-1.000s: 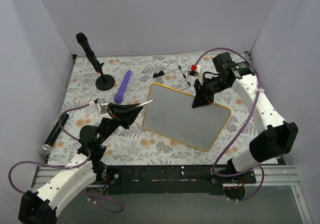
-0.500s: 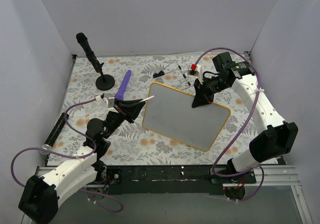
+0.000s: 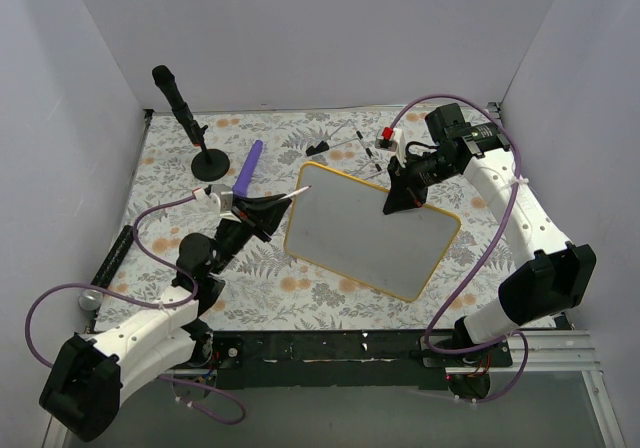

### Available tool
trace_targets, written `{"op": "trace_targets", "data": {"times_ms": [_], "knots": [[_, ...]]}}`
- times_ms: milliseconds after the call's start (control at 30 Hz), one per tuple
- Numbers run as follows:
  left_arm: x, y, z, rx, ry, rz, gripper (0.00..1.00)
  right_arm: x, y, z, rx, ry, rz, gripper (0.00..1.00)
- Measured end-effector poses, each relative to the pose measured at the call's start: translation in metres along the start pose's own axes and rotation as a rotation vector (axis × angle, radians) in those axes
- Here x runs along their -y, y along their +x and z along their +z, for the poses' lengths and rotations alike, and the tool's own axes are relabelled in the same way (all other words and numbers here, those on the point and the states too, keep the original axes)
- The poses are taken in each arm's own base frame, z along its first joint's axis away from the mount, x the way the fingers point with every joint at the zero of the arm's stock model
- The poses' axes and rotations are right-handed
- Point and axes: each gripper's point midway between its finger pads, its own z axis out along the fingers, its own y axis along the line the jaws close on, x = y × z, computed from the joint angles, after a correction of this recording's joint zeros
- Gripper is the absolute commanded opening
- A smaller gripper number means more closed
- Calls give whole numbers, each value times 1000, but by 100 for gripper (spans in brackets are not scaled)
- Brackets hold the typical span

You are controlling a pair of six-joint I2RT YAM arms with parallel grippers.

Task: Write a sentence on the whiteboard

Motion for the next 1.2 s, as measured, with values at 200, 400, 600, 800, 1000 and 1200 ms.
{"op": "trace_targets", "data": {"times_ms": [200,400,600,800,1000,1200], "knots": [[-4,5,2,-9,-10,4,0,0,0,0,0,0,1,1],[-7,11,4,-24,-17,5,0,0,0,0,0,0,1,1],[-10,17,5,-36,-22,5,0,0,0,1,1,0,3,1],[-12,20,7,-45,-26,3,0,0,0,1,1,0,8,1],[-13,22,8,-46,-25,1,0,0,1,1,1,1,15,1],[-11,24,12,-46,-9,-14,0,1,1,1,1,2,19,1]]}}
